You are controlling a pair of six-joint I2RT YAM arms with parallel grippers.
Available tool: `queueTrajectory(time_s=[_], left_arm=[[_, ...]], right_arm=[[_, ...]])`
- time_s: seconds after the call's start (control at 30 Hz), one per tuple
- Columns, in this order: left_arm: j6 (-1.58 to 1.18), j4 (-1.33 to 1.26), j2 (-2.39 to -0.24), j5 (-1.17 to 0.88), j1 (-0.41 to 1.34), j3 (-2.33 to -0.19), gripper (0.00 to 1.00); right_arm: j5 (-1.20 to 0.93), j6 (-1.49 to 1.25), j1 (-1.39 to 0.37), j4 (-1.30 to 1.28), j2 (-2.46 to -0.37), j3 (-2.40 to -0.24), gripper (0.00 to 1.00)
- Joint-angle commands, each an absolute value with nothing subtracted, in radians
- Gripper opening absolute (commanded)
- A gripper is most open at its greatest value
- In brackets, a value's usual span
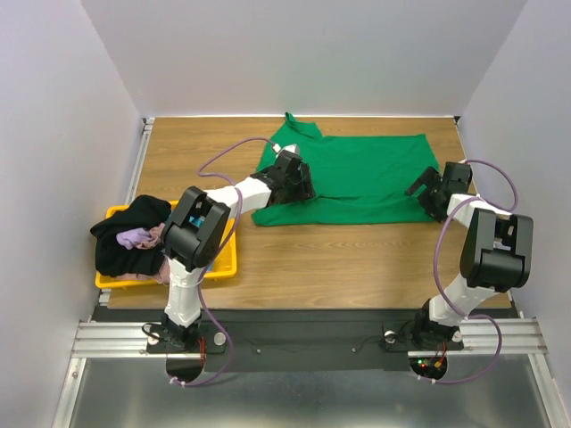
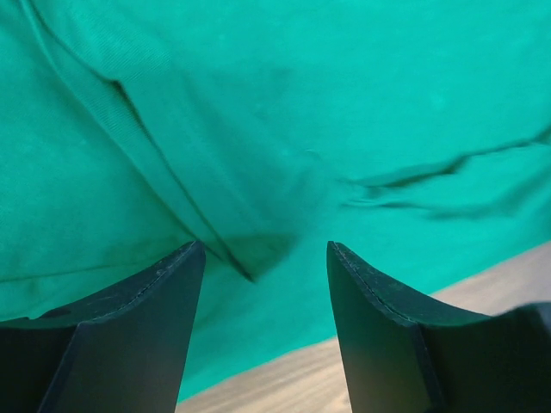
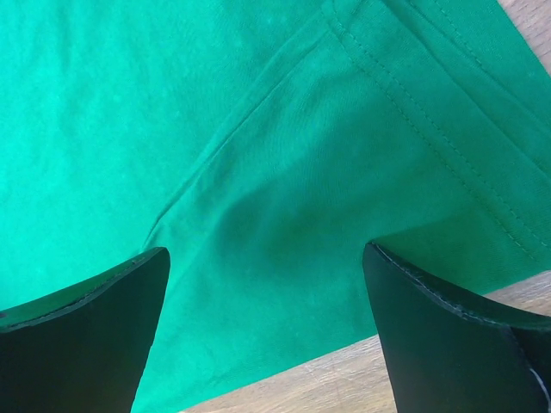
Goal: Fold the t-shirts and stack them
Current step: Fold the tshirt
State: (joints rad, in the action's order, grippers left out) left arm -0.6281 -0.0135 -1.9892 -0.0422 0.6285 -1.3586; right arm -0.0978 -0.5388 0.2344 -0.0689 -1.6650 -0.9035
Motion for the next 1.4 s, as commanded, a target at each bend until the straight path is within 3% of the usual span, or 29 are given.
queueTrajectory(time_s=[0.0,0.1,0.23,0.53,0.7,0.83,0.87,0.9,1.37], left_arm=[[-0.617,-0.003,-2.005,-0.037,0.63,-1.416,0.7],[-0.612,-0.002,-2.023,-0.008,0.638,-1.439,0.69],[-0.611,0.026,-2.046,-0.006,0.64,-1.468,0.54],[-0.595,0.038,-2.079,0.021,0.649,-1.497,0.48],[-0.584,0.054,-2.088,0.031,0.653,-1.503,0.39],[-0.578,0.061,-2.097,0.034,0.653,-1.516,0.24],[-0.578,0.063,-2.098,0.034,0.653,-1.519,0.09],[-0.575,0.064,-2.097,0.035,0.653,-1.522,0.0],[-0.477,0.005,-2.101,0.054,0.653,-1.614,0.0]], right_arm=[[-0.092,-0.543,0.23,-0.045,-1.683,-0.916,1.0],[-0.094,-0.543,0.23,-0.045,-1.687,-0.917,1.0],[-0.095,-0.545,0.23,-0.046,-1.693,-0.917,1.0],[-0.095,-0.541,0.23,-0.051,-1.703,-0.922,1.0],[-0.089,-0.543,0.23,-0.055,-1.7,-0.92,1.0],[-0.087,-0.545,0.23,-0.055,-1.698,-0.92,1.0],[-0.087,-0.545,0.23,-0.057,-1.7,-0.92,1.0],[-0.087,-0.545,0.23,-0.057,-1.7,-0.92,1.0],[-0.08,-0.545,0.23,-0.064,-1.697,-0.922,1.0]])
